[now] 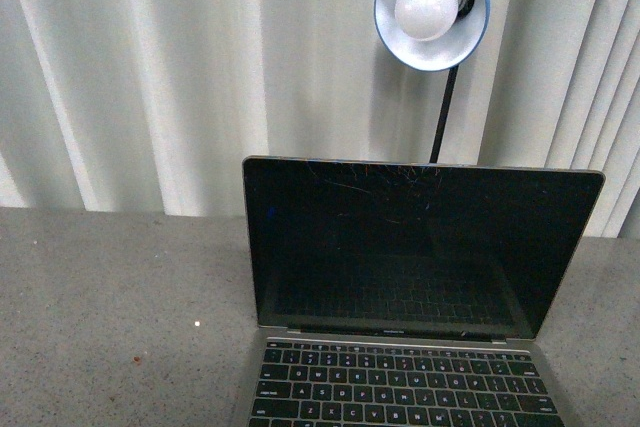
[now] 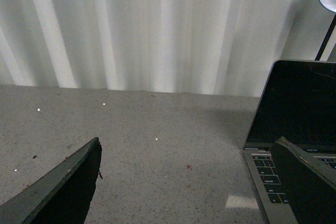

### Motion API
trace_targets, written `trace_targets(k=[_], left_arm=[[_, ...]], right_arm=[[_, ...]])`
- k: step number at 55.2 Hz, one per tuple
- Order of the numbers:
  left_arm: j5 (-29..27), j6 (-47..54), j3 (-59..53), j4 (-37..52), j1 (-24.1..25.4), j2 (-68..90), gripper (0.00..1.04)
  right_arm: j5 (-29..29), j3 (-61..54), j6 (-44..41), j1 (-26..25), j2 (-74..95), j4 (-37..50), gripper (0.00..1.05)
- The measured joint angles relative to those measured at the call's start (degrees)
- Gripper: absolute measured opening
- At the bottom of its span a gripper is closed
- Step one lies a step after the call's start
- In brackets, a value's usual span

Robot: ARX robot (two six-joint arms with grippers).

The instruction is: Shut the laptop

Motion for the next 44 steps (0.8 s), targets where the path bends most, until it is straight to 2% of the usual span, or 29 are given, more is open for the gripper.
trace_targets(k=[6, 7, 9, 11, 13, 19, 25, 28, 35, 39, 44], left_arm=[[0.0, 0.0, 0.0, 0.0, 0.0, 0.0, 0.98], [-1.42, -0.15, 0.17, -0.52, -0.48, 0.42, 0.98], [-13.62, -2.45, 2.25, -6.49, -4.79, 4.68, 0.98], [-22.08, -3.54, 3.43, -6.84, -8.11, 9.92, 0.98], [-25.4, -3.93, 3.83, -4.94, -9.7, 13.57, 0.98], [-25.44, -4.61, 5.35, 1.33, -10.1, 18.53, 0.98], [-23.41, -4.74, 6.19, 8.41, -8.94, 24.11, 0.98], [-22.05, -4.74, 6.19, 12.46, -8.2, 27.82, 0.98], [-18.71, -4.33, 7.19, 23.34, -5.95, 38.58, 0.98], [-16.22, -3.34, 9.42, 29.79, -4.42, 45.62, 0.98], [-14.12, -1.11, 14.45, 37.46, -2.84, 55.69, 0.98]], right_arm=[[0.0, 0.0, 0.0, 0.0, 0.0, 0.0, 0.97], [0.0, 0.0, 0.0, 0.0, 0.0, 0.0, 0.97], [0.0, 0.0, 0.0, 0.0, 0.0, 0.0, 0.97], [0.09, 0.0, 0.0, 0.02, 0.0, 0.0, 0.97], [0.07, 0.46, -0.24, -0.24, 0.61, -1.55, 0.97], [-4.15, 0.81, -0.74, -4.02, 8.59, 3.43, 0.97], [-7.87, 1.68, -1.73, -8.48, 20.37, 16.7, 0.97], [-9.51, 3.17, -2.71, -10.38, 29.33, 26.01, 0.97], [-12.02, 9.11, -6.69, -12.72, 48.83, 43.19, 0.97], [-12.57, 13.97, -9.6, -13.57, 58.88, 49.44, 0.97], [-13.35, 21.38, -13.49, -14.19, 69.31, 52.09, 0.97]])
